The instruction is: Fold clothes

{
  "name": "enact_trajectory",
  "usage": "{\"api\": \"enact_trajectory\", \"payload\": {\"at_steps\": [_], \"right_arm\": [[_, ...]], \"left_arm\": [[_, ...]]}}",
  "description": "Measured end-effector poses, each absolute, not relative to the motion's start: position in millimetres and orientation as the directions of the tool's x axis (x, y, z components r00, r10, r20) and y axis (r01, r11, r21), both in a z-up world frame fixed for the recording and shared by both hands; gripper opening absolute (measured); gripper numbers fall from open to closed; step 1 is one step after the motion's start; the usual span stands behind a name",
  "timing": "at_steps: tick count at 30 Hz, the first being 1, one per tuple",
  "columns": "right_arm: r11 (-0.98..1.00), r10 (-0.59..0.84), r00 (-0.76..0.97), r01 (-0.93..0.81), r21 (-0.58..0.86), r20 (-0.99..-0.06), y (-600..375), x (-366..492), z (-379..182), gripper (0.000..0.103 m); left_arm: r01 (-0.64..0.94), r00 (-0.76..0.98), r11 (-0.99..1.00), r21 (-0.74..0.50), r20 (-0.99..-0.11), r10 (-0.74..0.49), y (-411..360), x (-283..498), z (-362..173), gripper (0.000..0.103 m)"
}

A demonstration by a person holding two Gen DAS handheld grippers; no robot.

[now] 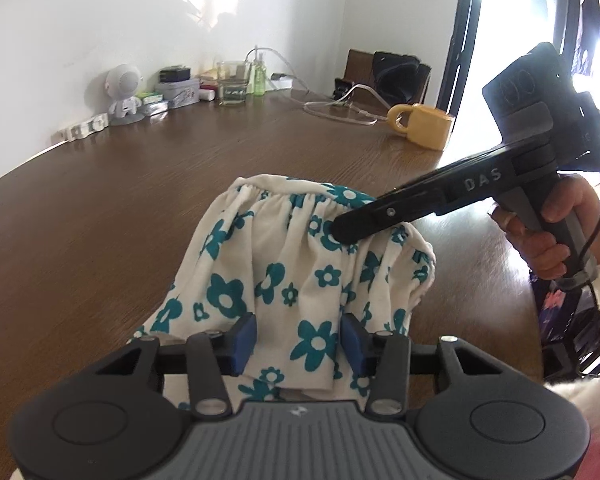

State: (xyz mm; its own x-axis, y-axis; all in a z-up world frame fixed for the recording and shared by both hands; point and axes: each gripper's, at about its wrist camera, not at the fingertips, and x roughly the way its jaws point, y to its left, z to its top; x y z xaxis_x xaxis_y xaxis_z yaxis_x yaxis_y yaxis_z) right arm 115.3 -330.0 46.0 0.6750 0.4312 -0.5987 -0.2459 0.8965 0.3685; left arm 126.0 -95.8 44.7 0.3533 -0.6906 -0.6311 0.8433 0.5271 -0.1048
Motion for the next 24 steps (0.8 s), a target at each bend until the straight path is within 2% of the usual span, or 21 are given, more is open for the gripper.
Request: {"api": "enact_trajectory", "payload": {"at_steps": [3, 6, 8, 10, 11, 12, 13, 15, 20, 23, 24], "right_arm": [[0.929, 0.37, 0.683, -0.263, 0.261, -0.629, -330, 111, 63, 0.018], [0.942, 0.332, 0.687, -0.274, 0.193, -0.646, -326, 110, 72, 0.018], [0.945, 0.319, 0.69, -0.281, 0.165, -0.65, -321, 109, 75, 0.018], [0.947, 0.306, 0.692, -0.288, 0.139, -0.654, -317, 109, 78, 0.018], [0.948, 0.301, 0.695, -0.29, 0.129, -0.653, -315, 109, 79, 0.018], [0.949, 0.296, 0.698, -0.291, 0.118, -0.653, -313, 109, 81, 0.018], [0.95, 0.289, 0.7, -0.294, 0.106, -0.653, -310, 109, 82, 0.018], [0.95, 0.271, 0.704, -0.303, 0.067, -0.656, -304, 108, 84, 0.018], [0.944, 0.218, 0.723, -0.326, -0.046, -0.656, -288, 101, 93, 0.018], [0.936, 0.181, 0.729, -0.333, -0.111, -0.66, -280, 102, 97, 0.018], [0.933, 0.168, 0.732, -0.335, -0.134, -0.661, -278, 102, 99, 0.018]], "left_arm": [[0.851, 0.363, 0.514, -0.112, -0.582, -0.728, -96, 125, 57, 0.05], [0.84, 0.405, 0.535, -0.083, -0.559, -0.723, -99, 131, 63, 0.065], [0.826, 0.421, 0.559, -0.077, -0.575, -0.702, -105, 139, 61, 0.065], [0.827, 0.395, 0.553, -0.096, -0.6, -0.696, -111, 148, 54, 0.063], [0.83, 0.375, 0.547, -0.112, -0.613, -0.695, -114, 153, 50, 0.056], [0.833, 0.349, 0.537, -0.133, -0.627, -0.696, -117, 157, 46, 0.044], [0.834, 0.323, 0.528, -0.158, -0.637, -0.7, -120, 161, 42, 0.04], [0.825, 0.302, 0.528, -0.202, -0.632, -0.714, -120, 166, 37, 0.039], [0.807, 0.298, 0.519, -0.281, -0.565, -0.769, -95, 164, 42, 0.051], [0.828, 0.228, 0.452, -0.332, -0.536, -0.813, -84, 159, 47, 0.069], [0.839, 0.213, 0.435, -0.326, -0.539, -0.815, -86, 156, 46, 0.071]]}}
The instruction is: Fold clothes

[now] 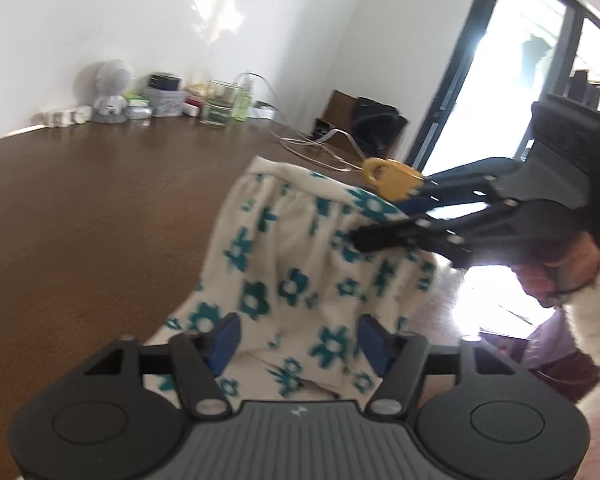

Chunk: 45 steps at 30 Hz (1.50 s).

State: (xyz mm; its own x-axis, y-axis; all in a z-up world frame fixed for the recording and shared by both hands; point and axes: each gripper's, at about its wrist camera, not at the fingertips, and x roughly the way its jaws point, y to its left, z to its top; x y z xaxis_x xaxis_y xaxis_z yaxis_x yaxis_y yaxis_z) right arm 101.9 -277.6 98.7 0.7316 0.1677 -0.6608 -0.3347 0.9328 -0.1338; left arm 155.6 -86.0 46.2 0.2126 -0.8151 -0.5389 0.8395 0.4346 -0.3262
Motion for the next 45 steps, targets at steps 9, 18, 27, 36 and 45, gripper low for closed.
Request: {"api": "enact_trajectory", "payload": {"at_steps": [9, 18, 27, 36, 45], "right_arm": [[0.855, 0.051, 0.77, -0.363, -0.371, -0.636, -231, 96, 103, 0.018], [0.829, 0.043, 0.775, -0.379, -0.41, -0.63, -194, 92, 110, 0.019], [0.788, 0.085, 0.764, -0.444, -0.427, -0.64, -142, 85, 99, 0.02], [0.763, 0.117, 0.728, -0.501, -0.408, -0.676, -101, 84, 61, 0.021], [0.731, 0.125, 0.741, -0.518, -0.444, -0.659, -88, 69, 37, 0.022]], "left_arm": [[0.879, 0.285, 0.456, -0.137, -0.614, -0.736, -127, 134, 32, 0.065], [0.839, 0.371, 0.526, -0.135, -0.566, -0.736, -55, 109, 51, 0.067], [0.785, 0.432, 0.595, -0.174, -0.536, -0.725, 4, 101, 56, 0.068], [0.758, 0.447, 0.623, -0.195, -0.539, -0.713, 37, 97, 51, 0.071], [0.701, 0.475, 0.662, -0.263, -0.521, -0.71, 58, 110, 45, 0.071]]}}
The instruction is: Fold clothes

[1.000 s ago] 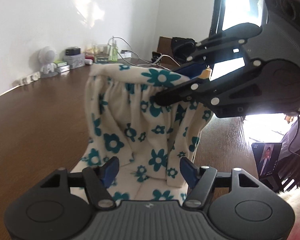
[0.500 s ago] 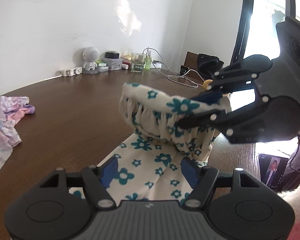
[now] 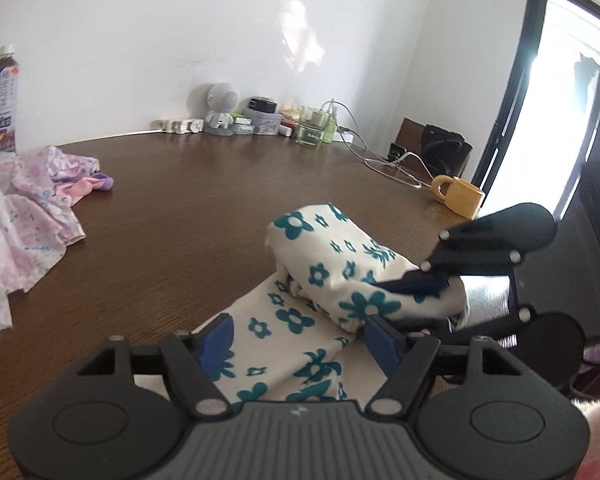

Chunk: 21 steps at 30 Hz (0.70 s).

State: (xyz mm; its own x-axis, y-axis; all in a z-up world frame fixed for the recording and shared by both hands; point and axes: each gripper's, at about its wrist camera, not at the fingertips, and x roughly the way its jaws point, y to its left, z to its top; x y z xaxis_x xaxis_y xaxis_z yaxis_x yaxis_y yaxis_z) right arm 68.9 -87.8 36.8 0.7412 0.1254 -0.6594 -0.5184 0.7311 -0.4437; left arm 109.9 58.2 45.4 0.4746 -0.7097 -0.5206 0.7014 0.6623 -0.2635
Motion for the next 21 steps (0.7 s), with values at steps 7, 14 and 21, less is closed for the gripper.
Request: {"api": "enact_trajectory", "payload": {"at_steps": [7, 14, 21], "right_arm": [[0.713, 0.138, 0.778, -0.508, -0.483, -0.613, -82, 56, 25, 0.028], [0.763, 0.208, 0.784, -0.504, -0.405, -0.584, -94, 43, 33, 0.03], [0.8, 0.271, 0.78, -0.508, -0.318, -0.563, -110, 35, 44, 0.03]], "left_arm": [[0.651, 0.516, 0.701, -0.291, -0.508, -0.69, 61, 118, 45, 0.071], [0.629, 0.573, 0.737, -0.246, -0.494, -0.654, 68, 105, 51, 0.058], [0.563, 0.625, 0.763, -0.319, -0.44, -0.645, 80, 107, 70, 0.06]]}}
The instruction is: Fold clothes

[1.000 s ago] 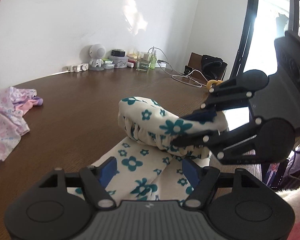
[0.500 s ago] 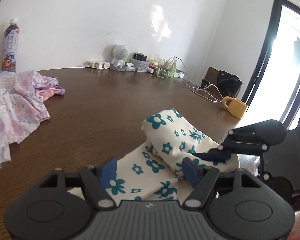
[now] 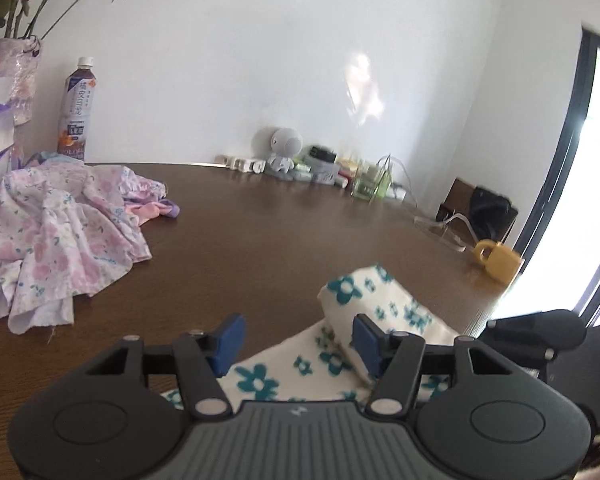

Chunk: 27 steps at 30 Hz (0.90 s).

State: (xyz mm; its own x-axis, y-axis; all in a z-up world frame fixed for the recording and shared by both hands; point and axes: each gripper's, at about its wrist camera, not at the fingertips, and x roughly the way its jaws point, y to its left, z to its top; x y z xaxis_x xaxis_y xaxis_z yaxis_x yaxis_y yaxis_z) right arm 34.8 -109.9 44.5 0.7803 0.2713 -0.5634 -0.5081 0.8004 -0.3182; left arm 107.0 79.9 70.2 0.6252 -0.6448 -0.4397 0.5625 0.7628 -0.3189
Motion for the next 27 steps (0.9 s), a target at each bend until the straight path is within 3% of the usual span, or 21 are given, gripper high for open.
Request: {"api": "enact_trajectory", "payload": {"at_steps": [5, 11, 13, 14, 15, 17, 21, 25, 27], "right_arm": [[0.856, 0.313, 0.806, -0.469, -0.219, -0.502, -146, 18, 74, 0.03], [0.882, 0.374, 0.749, -0.469, -0.039, -0.546, -183, 35, 63, 0.03], [0.868, 0.413, 0.717, -0.497, 0.003, -0.562, -185, 38, 56, 0.026], [0.856, 0.431, 0.698, -0.516, 0.015, -0.573, -184, 38, 53, 0.018], [0.845, 0.441, 0.682, -0.534, 0.013, -0.583, -180, 38, 49, 0.015], [0.828, 0.443, 0.672, -0.56, -0.015, -0.594, -174, 35, 40, 0.015], [0.805, 0.45, 0.673, -0.59, -0.06, -0.587, -165, 29, 28, 0.015], [0.806, 0.499, 0.69, -0.592, -0.012, -0.525, -181, 22, 39, 0.018], [0.828, 0.487, 0.723, -0.561, -0.005, -0.491, -200, 15, 48, 0.026]], "left_arm": [[0.569, 0.613, 0.757, -0.319, -0.449, -0.65, 50, 121, 86, 0.062], [0.563, 0.571, 0.753, -0.341, -0.499, -0.652, 0, 153, 80, 0.061], [0.552, 0.572, 0.774, -0.311, -0.534, -0.623, -12, 160, 71, 0.054], [0.545, 0.571, 0.784, -0.297, -0.552, -0.607, -15, 163, 65, 0.037], [0.535, 0.567, 0.791, -0.298, -0.567, -0.597, -15, 164, 59, 0.029], [0.508, 0.556, 0.798, -0.325, -0.583, -0.592, -9, 167, 47, 0.026], [0.457, 0.543, 0.8, -0.389, -0.59, -0.597, 5, 169, 30, 0.027], [0.42, 0.566, 0.792, -0.443, -0.555, -0.61, 20, 166, 32, 0.04], [0.437, 0.602, 0.803, -0.404, -0.532, -0.595, 23, 152, 44, 0.051]]}}
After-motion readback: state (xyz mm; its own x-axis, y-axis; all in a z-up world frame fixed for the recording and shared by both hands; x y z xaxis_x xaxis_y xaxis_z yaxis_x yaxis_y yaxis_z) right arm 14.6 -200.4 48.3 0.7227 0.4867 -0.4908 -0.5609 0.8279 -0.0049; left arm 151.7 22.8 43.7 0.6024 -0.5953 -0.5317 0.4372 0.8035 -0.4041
